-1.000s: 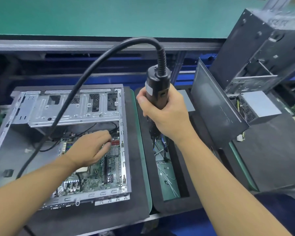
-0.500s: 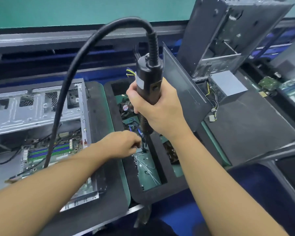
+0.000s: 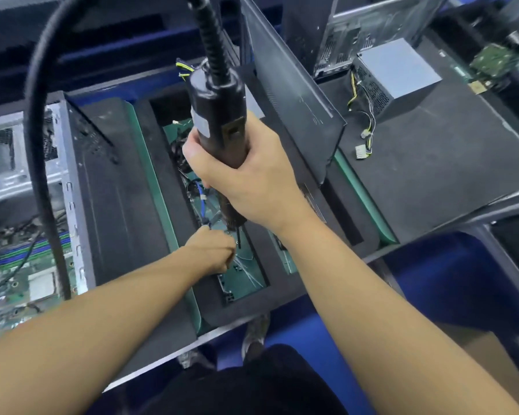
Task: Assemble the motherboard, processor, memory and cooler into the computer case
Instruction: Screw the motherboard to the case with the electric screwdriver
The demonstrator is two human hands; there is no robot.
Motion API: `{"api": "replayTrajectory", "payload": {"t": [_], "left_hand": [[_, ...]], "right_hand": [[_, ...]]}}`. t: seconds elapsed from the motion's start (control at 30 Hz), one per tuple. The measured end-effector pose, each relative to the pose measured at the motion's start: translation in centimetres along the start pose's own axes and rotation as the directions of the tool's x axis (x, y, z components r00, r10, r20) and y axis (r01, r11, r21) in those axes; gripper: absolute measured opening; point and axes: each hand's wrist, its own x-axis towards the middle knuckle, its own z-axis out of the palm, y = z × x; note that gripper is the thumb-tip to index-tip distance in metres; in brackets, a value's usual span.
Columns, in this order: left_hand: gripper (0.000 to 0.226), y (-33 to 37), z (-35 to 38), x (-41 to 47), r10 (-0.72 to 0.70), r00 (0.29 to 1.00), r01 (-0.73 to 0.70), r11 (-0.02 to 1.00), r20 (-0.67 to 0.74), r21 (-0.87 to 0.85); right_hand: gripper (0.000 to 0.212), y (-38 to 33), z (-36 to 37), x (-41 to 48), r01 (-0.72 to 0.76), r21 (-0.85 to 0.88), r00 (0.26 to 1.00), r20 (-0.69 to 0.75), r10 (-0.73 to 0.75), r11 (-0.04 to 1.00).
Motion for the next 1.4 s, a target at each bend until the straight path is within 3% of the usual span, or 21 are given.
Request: {"api": "replayTrajectory", "payload": {"t": [0.17, 0.4, 0.63, 0.8, 0.87, 0.93, 1.07, 1.1, 1.17, 1.23, 1.33, 1.4], "left_hand": [[0.011, 1.7, 2.7, 2.0, -0.150, 0.983, 0.142, 0.987, 0.102, 0.074], [0.018, 3.6, 3.6, 3.7, -0.351, 0.921, 0.352, 0.936, 0.165, 0.028], [0.032, 4.7, 4.1, 3.6, -0.304, 0.940, 0.292, 0.952, 0.153, 0.094], [0.030, 5.0, 4.4, 3.5, -0.301, 0.940, 0.290, 0.953, 0.163, 0.085], [0.030, 4.9, 3.9, 3.3, -0.299, 0.935, 0.297, 0.954, 0.190, 0.038], [0.026, 4.6, 2.8, 3.1, -0.293, 0.929, 0.325, 0.938, 0.225, -0.119], [0.018, 1.9, -2.0, 1.0, -0.231, 0.943, 0.329, 0.760, 0.240, -0.561], [0.014, 0.8, -3.2, 0.0, -0.221, 0.947, 0.320, 0.662, 0.232, -0.677], [0.010, -1.3, -4.8, -2.4, -0.215, 0.953, 0.278, 0.350, 0.212, -0.895], [0.019, -3.5, -5.9, -5.0, -0.259, 0.956, 0.179, 0.132, 0.140, -0.975], [0.019, -7.0, -6.7, -9.0, -0.362, 0.932, 0.009, -0.011, 0.012, -1.000], [0.015, -9.5, -6.6, -11.6, -0.444, 0.895, -0.074, -0.037, -0.050, -0.997]], "right_hand": [[0.020, 1.2, -1.3, -0.4, -0.023, 0.029, 1.000, -0.011, 0.023, 0.999], [0.021, 2.3, -2.8, -0.8, -0.074, 0.019, 0.997, -0.023, 0.074, 0.997], [0.019, 3.0, -3.5, -1.0, -0.068, 0.054, 0.998, -0.005, 0.069, 0.996], [0.014, 2.6, -3.1, -1.1, -0.082, 0.072, 0.996, 0.021, 0.081, 0.994], [0.014, 2.4, -2.9, -1.1, -0.083, 0.073, 0.996, 0.023, 0.082, 0.994], [0.015, 1.8, -2.7, -0.9, -0.077, 0.050, 0.997, 0.022, 0.076, 0.996], [0.018, -1.1, -1.9, 0.5, 0.019, -0.011, 1.000, 0.023, -0.019, 1.000], [0.019, -2.2, -1.5, 1.1, 0.056, -0.031, 0.998, 0.032, -0.055, 0.998], [0.019, -4.5, -0.4, 2.4, 0.130, -0.066, 0.991, 0.054, -0.126, 0.989], [0.020, -6.8, 1.0, 3.5, 0.195, -0.092, 0.979, 0.080, -0.188, 0.976], [0.023, -9.8, 3.7, 4.7, 0.277, -0.080, 0.956, 0.121, -0.267, 0.957], [0.024, -11.5, 6.1, 5.2, 0.317, -0.034, 0.941, 0.139, -0.309, 0.948]]}}
